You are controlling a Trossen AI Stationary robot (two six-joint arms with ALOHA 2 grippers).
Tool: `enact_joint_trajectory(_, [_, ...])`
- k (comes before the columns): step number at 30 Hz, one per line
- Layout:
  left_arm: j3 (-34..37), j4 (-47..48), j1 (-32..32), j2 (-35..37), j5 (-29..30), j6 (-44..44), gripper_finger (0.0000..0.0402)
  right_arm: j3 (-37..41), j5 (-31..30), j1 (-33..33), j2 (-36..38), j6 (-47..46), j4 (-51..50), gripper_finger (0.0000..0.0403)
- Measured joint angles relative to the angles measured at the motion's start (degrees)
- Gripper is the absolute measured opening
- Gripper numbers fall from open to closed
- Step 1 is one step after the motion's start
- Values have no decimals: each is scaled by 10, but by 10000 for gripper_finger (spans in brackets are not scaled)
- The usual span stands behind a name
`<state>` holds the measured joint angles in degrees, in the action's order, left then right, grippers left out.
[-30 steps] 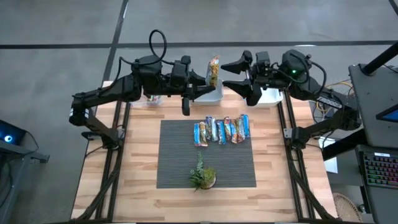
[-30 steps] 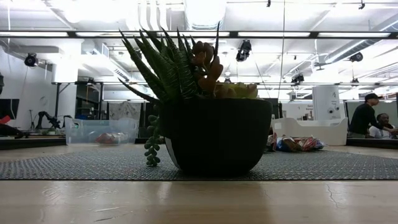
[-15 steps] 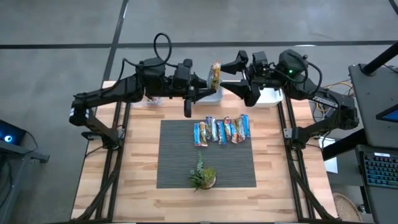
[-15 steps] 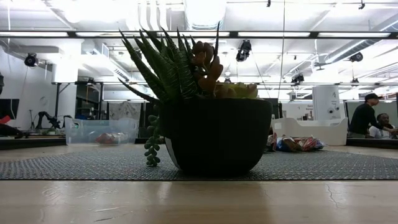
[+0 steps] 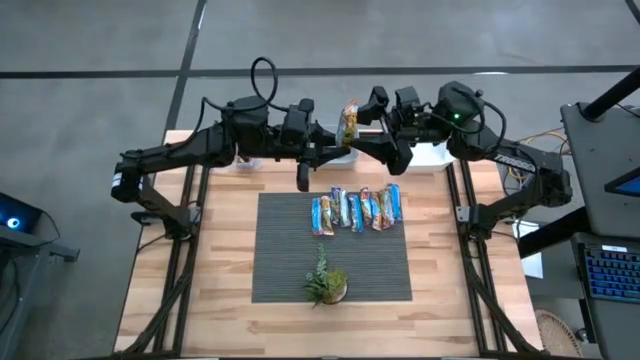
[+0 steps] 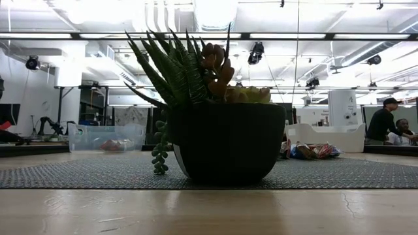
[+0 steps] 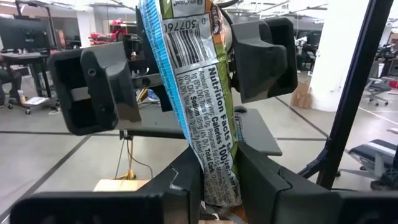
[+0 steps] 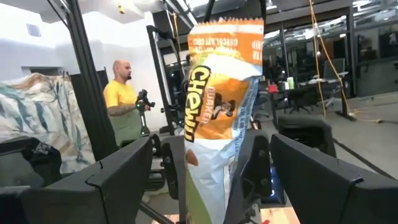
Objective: Pick and place Granola Bars by type
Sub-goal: Put the yellow granola bar into the white bin
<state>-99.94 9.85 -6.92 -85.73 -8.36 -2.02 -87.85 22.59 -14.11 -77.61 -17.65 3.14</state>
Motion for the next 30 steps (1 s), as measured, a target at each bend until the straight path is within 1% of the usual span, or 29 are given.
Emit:
enact_joint_trajectory(4, [0,0,0,0,-1,-1,70,0,18,0,-8,-16,28,313])
enact_joint_trajectory(7, [0,1,0,0,-3,-1,70,0,19,0,-10,-17,31,308])
enact_joint_trajectory(16, [0,0,0,0,-10,-9,70,0,20,0,-11,-19,32,278])
enact_joint_trajectory(20, [0,0,0,0,-10,-10,70,0,22,0,-12,-19,32,254])
enact_joint_trajectory(30, [0,0,0,0,-11,-14,70,0,31,0,-12,-24,31,168])
